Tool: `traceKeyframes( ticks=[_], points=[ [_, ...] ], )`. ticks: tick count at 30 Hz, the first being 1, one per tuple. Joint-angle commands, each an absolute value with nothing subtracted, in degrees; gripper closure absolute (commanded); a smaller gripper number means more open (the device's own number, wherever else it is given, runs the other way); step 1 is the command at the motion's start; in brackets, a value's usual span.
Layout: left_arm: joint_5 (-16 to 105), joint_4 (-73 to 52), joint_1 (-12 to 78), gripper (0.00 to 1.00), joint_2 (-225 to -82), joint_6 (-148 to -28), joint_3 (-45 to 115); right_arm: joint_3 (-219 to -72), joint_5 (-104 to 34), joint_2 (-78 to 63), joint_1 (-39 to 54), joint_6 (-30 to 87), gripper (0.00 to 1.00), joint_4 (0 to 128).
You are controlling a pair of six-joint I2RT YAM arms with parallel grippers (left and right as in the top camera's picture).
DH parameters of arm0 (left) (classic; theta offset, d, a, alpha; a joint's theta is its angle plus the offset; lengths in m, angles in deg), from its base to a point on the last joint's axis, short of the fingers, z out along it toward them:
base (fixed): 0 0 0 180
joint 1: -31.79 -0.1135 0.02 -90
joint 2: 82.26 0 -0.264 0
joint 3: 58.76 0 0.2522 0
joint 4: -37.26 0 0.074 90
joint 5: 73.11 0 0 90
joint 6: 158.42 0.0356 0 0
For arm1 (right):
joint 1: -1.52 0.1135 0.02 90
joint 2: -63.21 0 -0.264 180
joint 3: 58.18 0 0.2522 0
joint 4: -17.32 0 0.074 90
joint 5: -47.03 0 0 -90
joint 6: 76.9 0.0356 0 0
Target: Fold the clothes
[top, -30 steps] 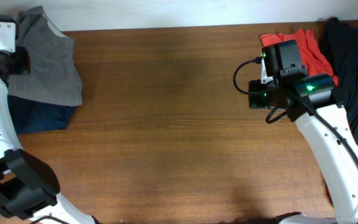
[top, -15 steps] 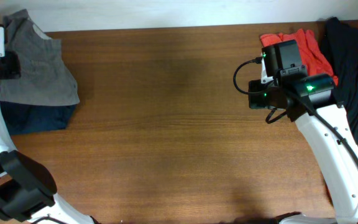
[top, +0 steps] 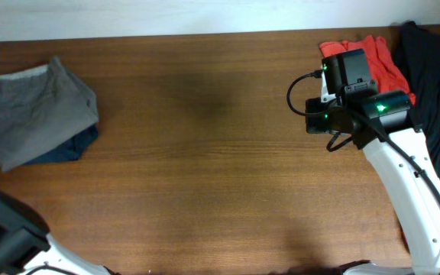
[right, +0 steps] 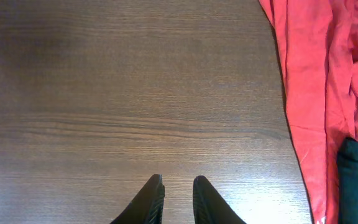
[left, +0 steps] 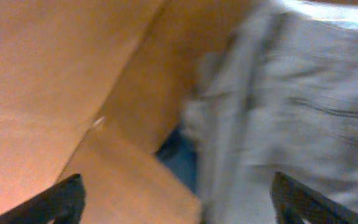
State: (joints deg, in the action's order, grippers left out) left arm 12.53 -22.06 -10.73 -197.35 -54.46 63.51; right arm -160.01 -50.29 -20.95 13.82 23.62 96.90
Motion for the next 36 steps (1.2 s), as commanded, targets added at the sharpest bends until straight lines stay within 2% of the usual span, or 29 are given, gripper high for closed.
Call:
traceKeyframes(
  ticks=[1, 5, 6, 10, 13, 17, 21, 29, 32, 36],
  points=[
    [20.49, -22.15, -12.33, 0.01, -195.64, -57.89, 64.45, -160.23, -51.42, -20.51, 13.33, 23.86, 0.78, 96.95],
    [28.97, -22.63, -9.64, 0.01, -192.34, -57.92, 64.45, -160.23, -51.38, -20.51, 13.33, 23.86, 0.77, 97.19],
    [29.67, -23.03, -8.51, 0.01, -191.71, -57.89, 64.45, -160.23, -51.29, -20.51, 13.33, 23.86, 0.74, 97.17],
    [31.13, -27.83, 0.61, 0.01, -189.35, -57.94, 64.45, -160.23, -51.18, -20.53, 13.33, 23.86, 0.36, 97.08],
    [32.14, -31.16, 10.90, 0.01, -189.28, -57.89, 64.45, -160.23, -51.16, -20.53, 13.33, 23.86, 0.01, 96.07],
    [31.50, -31.83, 23.80, 0.01, -189.28, -57.92, 64.45, -160.23, -50.72, -20.53, 13.33, 23.86, 0.01, 93.04],
    [30.59, -36.60, 31.86, 0.01, -189.26, -57.89, 64.45, -160.25, -50.79, -20.51, 13.33, 23.86, 0.01, 92.71],
    [25.19, -60.29, 32.69, 0.01, -187.16, -58.31, 64.45, -160.25, -49.89, -17.93, 13.51, 26.05, 0.01, 104.07],
    [24.55, -65.69, 31.43, 0.01, -184.21, -60.74, 64.45, -160.23, -47.51, -14.87, 13.49, 26.33, 0.01, 107.31],
    [24.53, -69.67, 30.92, 0.01, -176.54, -61.52, 63.60, -159.05, -47.33, -7.29, 13.51, 32.30, 0.00, 114.04]
  ],
)
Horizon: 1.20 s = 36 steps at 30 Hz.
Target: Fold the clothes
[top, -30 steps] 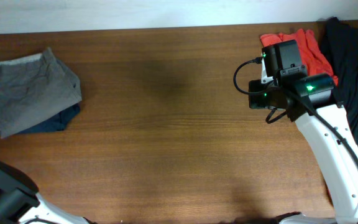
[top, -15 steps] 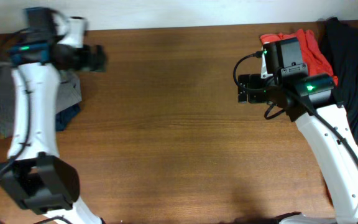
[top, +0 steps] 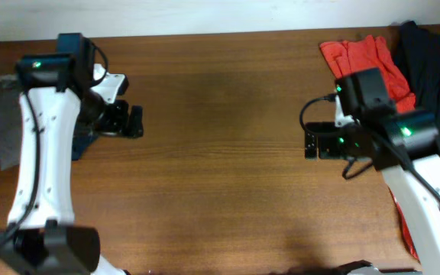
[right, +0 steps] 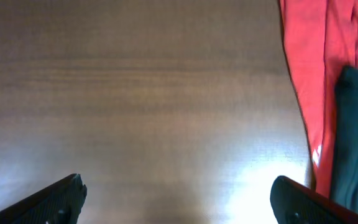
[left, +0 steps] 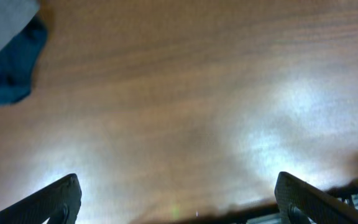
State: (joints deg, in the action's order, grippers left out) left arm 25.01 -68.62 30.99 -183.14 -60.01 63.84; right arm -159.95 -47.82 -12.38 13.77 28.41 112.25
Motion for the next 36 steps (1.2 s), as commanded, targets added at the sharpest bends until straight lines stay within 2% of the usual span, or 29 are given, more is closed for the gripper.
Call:
traceKeyframes(
  ticks=[1, 5, 9, 14, 19, 36],
  points=[
    [24.53, -68.97, 30.92, 0.01, -174.35, -61.52, 62.68, -157.87, -47.49, -4.75, 13.51, 32.36, 0.00, 113.73],
    [24.29, -57.38, 30.92, 0.01, -157.50, -61.06, 51.20, -149.78, -51.57, 8.91, 13.55, 32.95, 0.01, 107.61],
    [21.69, -39.48, 30.90, 0.01, -136.28, -59.10, 32.21, -134.37, -52.93, 27.95, 13.55, 29.85, 0.01, 92.82],
    [21.56, -28.34, 30.90, 0.01, -121.46, -59.12, 18.53, -123.27, -57.94, 37.04, 13.53, 29.89, 0.01, 85.67],
    [21.56, -31.61, 30.90, 0.01, -116.15, -59.14, 15.99, -119.14, -57.83, 37.46, 13.53, 29.87, 0.01, 85.74],
    [21.56, -50.32, 30.90, 0.01, -116.19, -59.14, 15.99, -118.11, -57.83, 37.72, 13.29, 29.87, 0.01, 87.38]
  ],
)
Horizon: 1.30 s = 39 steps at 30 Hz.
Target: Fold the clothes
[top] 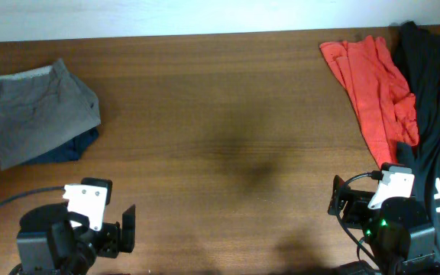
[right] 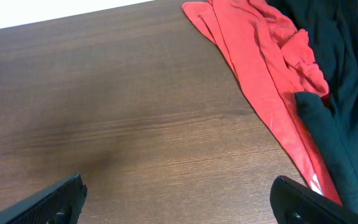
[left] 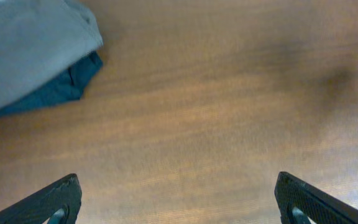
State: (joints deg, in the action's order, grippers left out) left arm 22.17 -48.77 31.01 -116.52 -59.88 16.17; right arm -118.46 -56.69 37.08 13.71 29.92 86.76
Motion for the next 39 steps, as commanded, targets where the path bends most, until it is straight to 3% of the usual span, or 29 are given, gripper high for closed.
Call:
traceKeyframes(
  ticks=[1, 6, 13, 17, 28, 34, 39],
  points=[
    [21.56, -51.29, 30.90, 0.01, -116.19, -59.14, 15.99, -118.11, -57.56, 37.87, 12.74, 29.85, 0.01, 87.22],
    [21.56, -51.22, 30.90, 0.01, -116.19, -59.14, 15.99, -117.67, -56.51, 41.78, 9.66, 29.39, 0.01, 85.87],
    [21.56, -51.22, 30.90, 0.01, -116.19, -59.14, 15.99, -105.74, -54.42, 55.77, 7.43, 25.37, 0.01, 72.60],
    [21.56, -51.22, 30.90, 0.01, -116.19, -59.14, 15.99, -93.35, -52.82, 63.14, 7.43, 25.37, 0.01, 57.69],
    [21.56, -51.22, 30.90, 0.01, -116.19, -59.14, 15.99, -72.19, -51.82, 63.03, 7.43, 21.22, 0.01, 21.08],
    [21.56, -51.22, 30.90, 0.01, -116.19, -59.14, 15.99, -72.26, -46.57, 63.01, 7.43, 18.00, 0.01, 34.85],
    [21.56, -51.22, 30.92, 0.01, -116.19, -59.14, 15.99, -72.26, -46.37, 62.50, 7.43, 17.98, 0.01, 35.42]
  ],
)
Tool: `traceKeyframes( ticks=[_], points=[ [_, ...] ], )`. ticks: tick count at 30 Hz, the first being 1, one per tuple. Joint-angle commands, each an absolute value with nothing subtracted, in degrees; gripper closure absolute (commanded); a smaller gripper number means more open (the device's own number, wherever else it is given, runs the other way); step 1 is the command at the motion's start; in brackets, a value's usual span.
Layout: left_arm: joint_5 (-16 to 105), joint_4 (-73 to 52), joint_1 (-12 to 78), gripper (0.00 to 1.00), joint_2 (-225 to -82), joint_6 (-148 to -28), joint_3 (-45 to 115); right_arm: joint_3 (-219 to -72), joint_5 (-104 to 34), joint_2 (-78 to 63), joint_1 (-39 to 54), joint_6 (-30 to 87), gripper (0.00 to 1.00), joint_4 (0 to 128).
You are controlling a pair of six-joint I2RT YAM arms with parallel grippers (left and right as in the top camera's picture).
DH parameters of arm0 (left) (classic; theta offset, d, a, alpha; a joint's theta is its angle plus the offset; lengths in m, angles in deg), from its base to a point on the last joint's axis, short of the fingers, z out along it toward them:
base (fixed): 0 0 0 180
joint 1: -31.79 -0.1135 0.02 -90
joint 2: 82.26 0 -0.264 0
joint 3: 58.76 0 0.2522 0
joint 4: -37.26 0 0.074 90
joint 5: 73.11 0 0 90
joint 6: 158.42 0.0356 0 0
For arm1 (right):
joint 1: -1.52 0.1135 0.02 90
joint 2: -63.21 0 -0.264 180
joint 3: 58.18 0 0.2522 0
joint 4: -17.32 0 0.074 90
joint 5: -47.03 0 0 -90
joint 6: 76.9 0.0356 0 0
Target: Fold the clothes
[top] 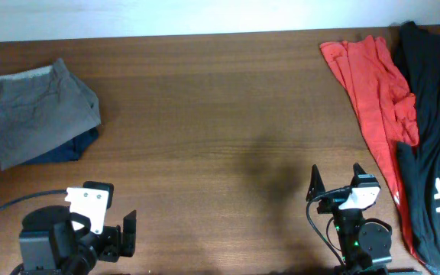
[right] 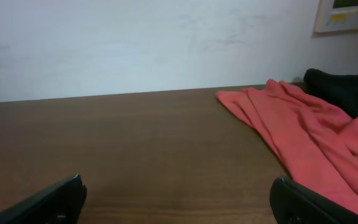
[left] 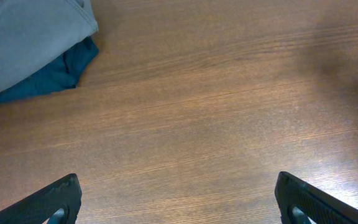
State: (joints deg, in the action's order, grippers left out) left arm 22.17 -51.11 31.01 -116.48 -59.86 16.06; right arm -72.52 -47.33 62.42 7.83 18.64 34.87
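Observation:
Folded grey shorts [top: 37, 111] lie on a folded dark blue garment [top: 59, 151] at the table's far left; both show in the left wrist view as grey [left: 30, 37] over blue [left: 55, 78]. A crumpled red garment [top: 373, 80] and a black garment [top: 434, 137] lie unfolded at the right; the red one [right: 291, 134] appears in the right wrist view. My left gripper [left: 178, 199] is open and empty at the front left edge. Low at the front right, my right gripper [right: 178, 199] is open and empty.
The brown wooden table [top: 220, 114] spreads between the two piles. A white wall [right: 135, 43] rises behind the table's far edge, with a pale panel [right: 347, 12] on it at the right.
My right gripper has tilted up from looking down at the table to looking level along it at the wall. The left gripper stays open at the front left. The clothes have not moved.
My right gripper was shut beside the red garment and the left arm was at the grey pile. Then both grippers were open over bare table. Then both arms were back at the front edge, where they remain.

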Motion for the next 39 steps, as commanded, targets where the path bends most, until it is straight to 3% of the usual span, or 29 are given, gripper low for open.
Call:
traceKeyframes(
  ticks=[1, 27, 39],
  points=[
    [21.56, -51.22, 30.92, 0.01, -116.19, -59.14, 15.99, -72.26, -46.37, 62.48, 7.43, 17.98, 0.01, 35.42],
    [21.49, -51.18, 30.92, 0.01, -115.75, -59.10, 15.95, -72.26, -46.37, 62.48, 7.43, 18.00, 0.01, 35.42],
    [18.54, -30.22, 37.66, 0.01, -98.16, -59.14, -8.79, -72.26, -46.37, 62.48, 7.43, 17.98, 0.01, 35.42]
  ],
)
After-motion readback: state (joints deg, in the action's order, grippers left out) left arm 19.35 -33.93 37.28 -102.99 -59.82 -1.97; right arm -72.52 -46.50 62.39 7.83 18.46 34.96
